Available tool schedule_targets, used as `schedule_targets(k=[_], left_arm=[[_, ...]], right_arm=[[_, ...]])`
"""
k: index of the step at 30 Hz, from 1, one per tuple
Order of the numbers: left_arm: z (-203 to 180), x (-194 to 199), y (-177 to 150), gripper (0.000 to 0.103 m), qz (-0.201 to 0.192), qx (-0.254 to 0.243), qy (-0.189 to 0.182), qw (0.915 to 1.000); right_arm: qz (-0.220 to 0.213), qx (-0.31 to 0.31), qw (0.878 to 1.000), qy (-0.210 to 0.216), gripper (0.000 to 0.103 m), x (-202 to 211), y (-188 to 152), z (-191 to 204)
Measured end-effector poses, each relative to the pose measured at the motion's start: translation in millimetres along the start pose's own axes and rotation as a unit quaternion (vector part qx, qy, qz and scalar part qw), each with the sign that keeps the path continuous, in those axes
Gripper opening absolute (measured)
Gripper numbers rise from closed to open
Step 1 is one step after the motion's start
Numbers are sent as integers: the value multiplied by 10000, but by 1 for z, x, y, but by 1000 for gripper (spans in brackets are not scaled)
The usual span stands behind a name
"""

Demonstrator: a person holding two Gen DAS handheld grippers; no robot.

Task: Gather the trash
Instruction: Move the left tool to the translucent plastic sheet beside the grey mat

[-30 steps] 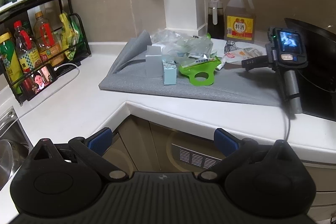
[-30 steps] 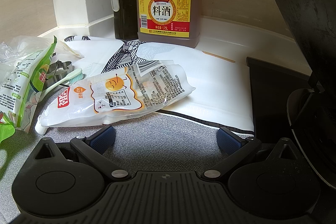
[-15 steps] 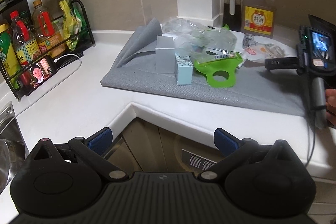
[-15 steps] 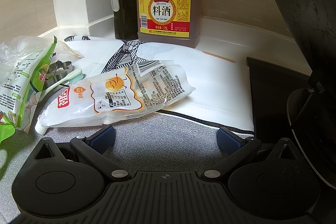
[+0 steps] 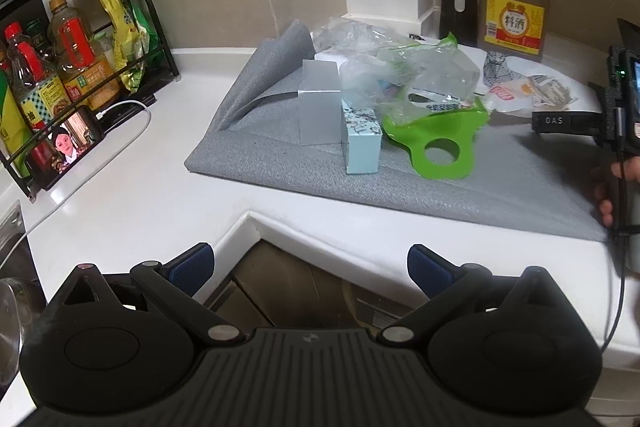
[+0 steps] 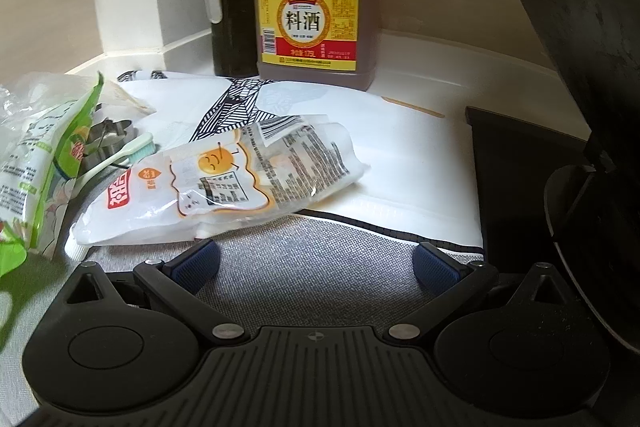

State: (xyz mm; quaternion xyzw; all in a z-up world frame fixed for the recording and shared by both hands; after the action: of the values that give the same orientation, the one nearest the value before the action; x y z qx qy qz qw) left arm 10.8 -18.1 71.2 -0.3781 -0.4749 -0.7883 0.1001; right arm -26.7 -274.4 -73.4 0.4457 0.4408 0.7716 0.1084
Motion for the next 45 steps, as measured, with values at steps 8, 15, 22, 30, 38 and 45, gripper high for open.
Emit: schedule_targets(k=[8,15,22,30,38,45], left_arm=[[-5,-28,24,103,48,26,14,10000],[-3,-36,35,103,6,-35,7,10000],[11,-38,43,103,-87,74,64,9999],[34,-47,67,103,-202,367,217,9989],[27,-54,72,103,-217,219,151,9994],[23,-56,71,103,-216,147,117,9996]], right_arm=[[-20,-51,10000,-59,103,1,0,-1],[-6,-56,10000,-66,103,3,0,0],[-33,-436,9975,561,103,13,4,0],[-337,-843,9850,1466,103,31,11,6],[-129,-941,9841,1502,103,25,6,6],[-84,-958,9843,1482,103,21,5,6]])
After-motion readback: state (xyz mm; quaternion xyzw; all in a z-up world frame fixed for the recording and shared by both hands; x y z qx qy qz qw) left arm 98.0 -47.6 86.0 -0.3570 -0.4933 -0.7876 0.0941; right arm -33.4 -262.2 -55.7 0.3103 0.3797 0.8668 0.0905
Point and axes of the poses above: each gripper's, at about its wrist camera, not at the fingertips, and x roughly against the way its jaws point, z to its left, y to its top, the point moved 5 cm from there along -x, roughly the way its jaws point, and after that the axes turned 8 degrees about -x, right-handed, at the moved point
